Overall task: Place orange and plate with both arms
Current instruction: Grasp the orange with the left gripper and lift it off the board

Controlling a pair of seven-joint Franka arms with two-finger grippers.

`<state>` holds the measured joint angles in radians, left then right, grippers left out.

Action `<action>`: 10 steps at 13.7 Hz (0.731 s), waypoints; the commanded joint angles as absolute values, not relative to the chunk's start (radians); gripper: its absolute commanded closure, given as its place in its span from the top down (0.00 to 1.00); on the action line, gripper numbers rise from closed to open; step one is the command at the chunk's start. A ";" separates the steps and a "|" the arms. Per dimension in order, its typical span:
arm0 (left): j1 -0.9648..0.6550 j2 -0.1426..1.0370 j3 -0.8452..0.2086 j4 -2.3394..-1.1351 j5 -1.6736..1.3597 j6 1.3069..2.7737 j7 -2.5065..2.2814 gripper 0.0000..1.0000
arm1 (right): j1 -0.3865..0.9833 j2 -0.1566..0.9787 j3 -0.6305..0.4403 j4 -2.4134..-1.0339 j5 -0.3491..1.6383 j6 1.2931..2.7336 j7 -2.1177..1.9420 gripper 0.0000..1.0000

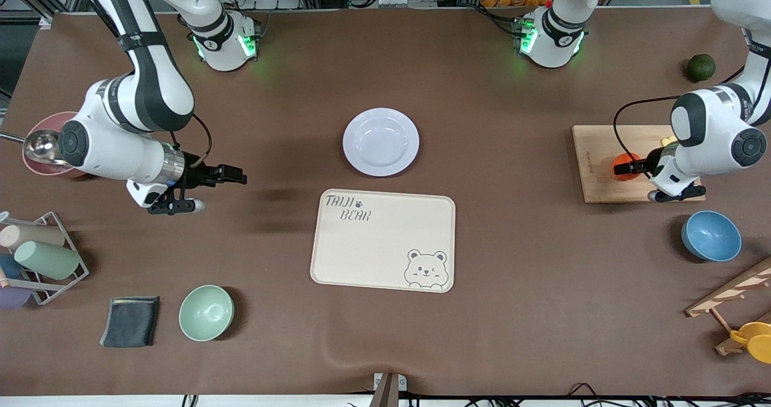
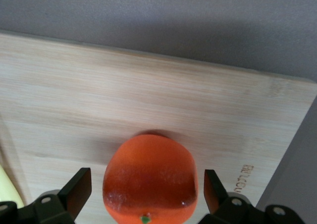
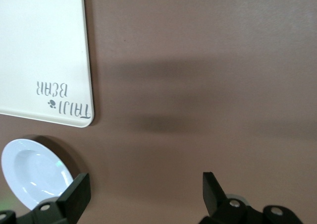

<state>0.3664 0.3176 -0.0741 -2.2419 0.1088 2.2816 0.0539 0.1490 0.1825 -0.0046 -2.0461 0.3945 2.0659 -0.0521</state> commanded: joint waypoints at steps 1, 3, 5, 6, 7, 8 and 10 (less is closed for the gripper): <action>0.383 0.325 -0.083 -2.243 0.133 2.295 0.067 1.00 | 0.167 0.178 -0.015 -2.054 0.426 2.074 -0.061 1.00; 0.390 0.331 -0.084 -2.241 0.133 2.292 0.069 0.65 | 0.158 0.178 -0.017 -2.054 0.425 2.065 -0.067 1.00; 0.387 0.328 -0.086 -2.240 0.133 2.284 0.069 0.07 | 0.149 0.182 -0.018 -2.054 0.426 2.068 -0.100 1.00; 0.380 0.325 -0.090 -2.235 0.133 2.275 0.069 0.00 | 0.141 0.190 -0.017 -2.049 0.426 2.069 -0.104 1.00; 0.380 0.321 -0.103 -2.224 0.132 2.251 0.069 0.00 | 0.146 0.192 -0.018 -2.046 0.426 2.072 -0.103 1.00; 0.380 0.313 -0.119 -2.198 0.132 2.223 0.064 0.00 | 0.150 0.193 -0.017 -2.045 0.426 2.074 -0.098 1.00; 0.380 0.287 -0.178 -2.108 0.115 2.093 0.045 0.00 | 0.153 0.201 -0.018 -2.045 0.426 2.075 -0.094 1.00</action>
